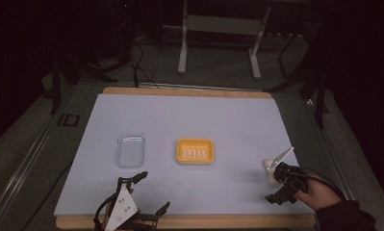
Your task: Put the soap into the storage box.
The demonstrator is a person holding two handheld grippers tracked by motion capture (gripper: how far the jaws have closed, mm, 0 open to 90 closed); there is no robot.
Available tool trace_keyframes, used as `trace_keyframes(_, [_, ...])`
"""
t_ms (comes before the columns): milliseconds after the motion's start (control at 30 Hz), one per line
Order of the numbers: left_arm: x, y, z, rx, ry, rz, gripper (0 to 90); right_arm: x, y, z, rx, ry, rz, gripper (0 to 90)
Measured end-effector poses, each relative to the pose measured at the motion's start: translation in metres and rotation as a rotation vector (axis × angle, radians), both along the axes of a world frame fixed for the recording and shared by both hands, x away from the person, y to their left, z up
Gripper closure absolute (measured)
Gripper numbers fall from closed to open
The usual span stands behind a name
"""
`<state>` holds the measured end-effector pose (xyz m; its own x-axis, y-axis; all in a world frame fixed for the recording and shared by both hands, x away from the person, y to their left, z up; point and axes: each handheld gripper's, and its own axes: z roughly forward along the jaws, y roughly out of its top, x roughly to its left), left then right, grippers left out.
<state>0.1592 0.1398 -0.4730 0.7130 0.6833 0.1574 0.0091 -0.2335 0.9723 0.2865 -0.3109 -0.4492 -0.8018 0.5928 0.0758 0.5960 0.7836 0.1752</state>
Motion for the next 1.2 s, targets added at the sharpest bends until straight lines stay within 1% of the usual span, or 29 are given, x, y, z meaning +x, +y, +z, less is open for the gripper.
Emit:
trace_keyframes(33, [0.000, 0.000, 0.000, 0.001, 0.000, 0.000, 0.9, 0.000, 0.000, 0.000, 0.000, 0.000, 0.000, 13.9])
trace_keyframes(67, [0.000, 0.000, 0.000, 0.001, -0.001, 0.000, 0.9, 0.001, -0.002, -0.003, -0.020, 0.000, -0.022, 13.9])
trace_keyframes(133, [0.000, 0.000, 0.000, -0.001, 0.000, 0.001, 0.9, 0.001, -0.003, -0.005, -0.032, 0.001, -0.047, 13.9])
trace_keyframes(200, [0.000, 0.000, 0.000, -0.001, 0.000, 0.002, 0.9, 0.002, -0.005, -0.006, -0.047, -0.013, -0.079, 13.9])
trace_keyframes(267, [0.000, 0.000, 0.000, 0.000, 0.000, 0.001, 0.9, 0.002, -0.005, -0.006, -0.047, -0.013, -0.079, 13.9])
trace_keyframes(300, [0.000, -0.001, 0.000, 0.002, 0.000, 0.000, 0.9, 0.001, -0.006, -0.007, -0.052, -0.017, -0.092, 13.9])
trace_keyframes(333, [0.000, -0.001, 0.000, 0.000, 0.001, -0.001, 0.9, 0.003, -0.010, -0.008, -0.049, -0.007, -0.141, 14.1])
trace_keyframes(367, [0.000, -0.001, 0.000, 0.001, 0.002, -0.002, 0.9, 0.003, -0.010, -0.008, -0.049, -0.007, -0.141, 14.1])
trace_keyframes(433, [0.000, 0.000, 0.000, -0.002, 0.003, 0.001, 0.9, 0.004, -0.013, -0.009, -0.053, -0.003, -0.177, 14.0])
trace_keyframes(600, [0.000, 0.000, 0.000, -0.005, 0.007, 0.004, 0.9, 0.003, -0.016, -0.008, -0.048, -0.019, -0.193, 13.6])
trace_keyframes(667, [0.000, 0.000, 0.000, -0.005, 0.007, 0.005, 0.9, 0.003, -0.017, -0.009, -0.047, -0.010, -0.221, 13.7])
trace_keyframes(733, [0.000, 0.000, 0.000, -0.009, 0.006, 0.007, 0.9, 0.004, -0.018, -0.010, -0.035, -0.004, -0.243, 13.9])
trace_keyframes(867, [0.000, 0.000, 0.001, -0.012, 0.005, 0.008, 0.9, 0.004, -0.021, -0.011, -0.032, -0.013, -0.295, 14.2])
trace_keyframes(967, [0.000, 0.000, 0.001, -0.013, 0.007, 0.008, 0.9, 0.006, -0.024, -0.012, -0.041, -0.005, -0.335, 14.3])
trace_keyframes(1033, [0.001, -0.001, 0.000, -0.011, 0.008, 0.006, 0.9, 0.009, -0.027, -0.013, -0.050, 0.014, -0.362, 14.5])
trace_keyframes(1067, [0.001, -0.001, 0.000, -0.011, 0.010, 0.005, 0.9, 0.010, -0.028, -0.013, -0.053, 0.017, -0.369, 15.6])
trace_keyframes(1200, [0.001, -0.002, 0.000, -0.012, 0.013, -0.002, 0.9, 0.014, -0.029, -0.013, -0.031, 0.047, -0.410, 15.9])
